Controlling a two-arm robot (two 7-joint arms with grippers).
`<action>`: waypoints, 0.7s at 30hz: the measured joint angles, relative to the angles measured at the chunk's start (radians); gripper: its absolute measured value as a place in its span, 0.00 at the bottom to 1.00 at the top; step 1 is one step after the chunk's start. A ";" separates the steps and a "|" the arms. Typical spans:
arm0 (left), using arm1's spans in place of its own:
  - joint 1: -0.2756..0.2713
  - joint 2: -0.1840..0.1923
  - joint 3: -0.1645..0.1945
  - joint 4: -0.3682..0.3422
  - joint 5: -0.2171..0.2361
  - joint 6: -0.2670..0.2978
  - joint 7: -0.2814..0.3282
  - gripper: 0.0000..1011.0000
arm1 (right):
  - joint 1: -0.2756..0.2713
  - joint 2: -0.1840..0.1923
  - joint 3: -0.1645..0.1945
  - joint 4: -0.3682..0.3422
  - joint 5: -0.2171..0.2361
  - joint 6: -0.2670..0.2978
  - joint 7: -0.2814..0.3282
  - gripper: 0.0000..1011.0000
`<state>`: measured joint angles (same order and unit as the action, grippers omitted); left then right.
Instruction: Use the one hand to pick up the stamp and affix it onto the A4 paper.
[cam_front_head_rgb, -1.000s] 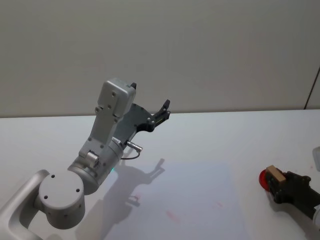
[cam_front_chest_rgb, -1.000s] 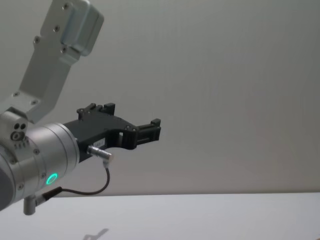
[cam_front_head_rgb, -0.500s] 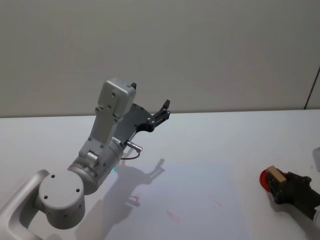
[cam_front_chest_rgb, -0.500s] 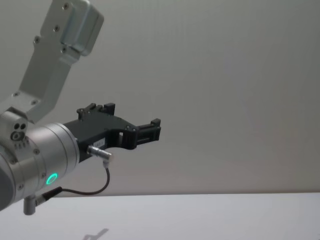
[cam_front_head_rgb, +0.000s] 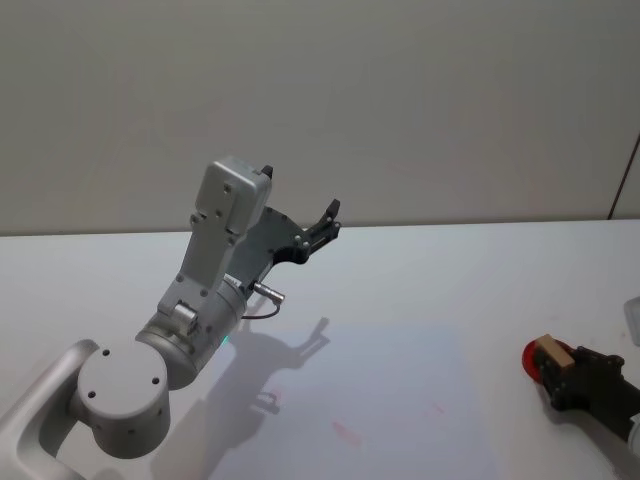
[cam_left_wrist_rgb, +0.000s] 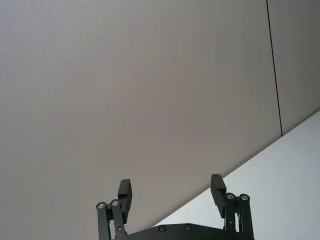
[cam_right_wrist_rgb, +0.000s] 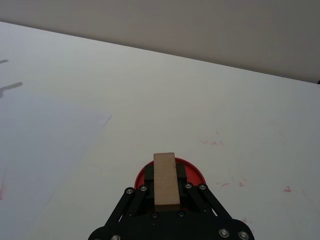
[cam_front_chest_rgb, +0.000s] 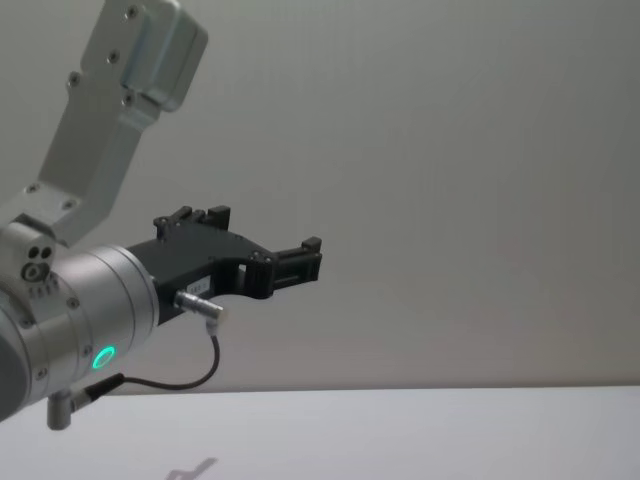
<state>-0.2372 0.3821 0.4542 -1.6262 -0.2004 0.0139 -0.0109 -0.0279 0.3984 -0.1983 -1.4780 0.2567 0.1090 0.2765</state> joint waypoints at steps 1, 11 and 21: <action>0.000 0.000 0.000 0.000 0.000 0.000 0.000 0.99 | 0.000 0.000 0.000 0.001 0.000 0.000 0.000 0.22; 0.000 0.000 0.000 0.000 0.000 0.000 0.000 0.99 | 0.007 -0.004 0.002 0.001 0.012 -0.001 -0.002 0.22; 0.000 0.000 0.000 0.000 0.000 0.000 0.000 0.99 | 0.015 -0.011 0.008 -0.029 0.056 -0.014 -0.006 0.22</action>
<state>-0.2372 0.3821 0.4542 -1.6262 -0.2004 0.0139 -0.0109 -0.0131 0.3877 -0.1907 -1.5073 0.3122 0.0951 0.2701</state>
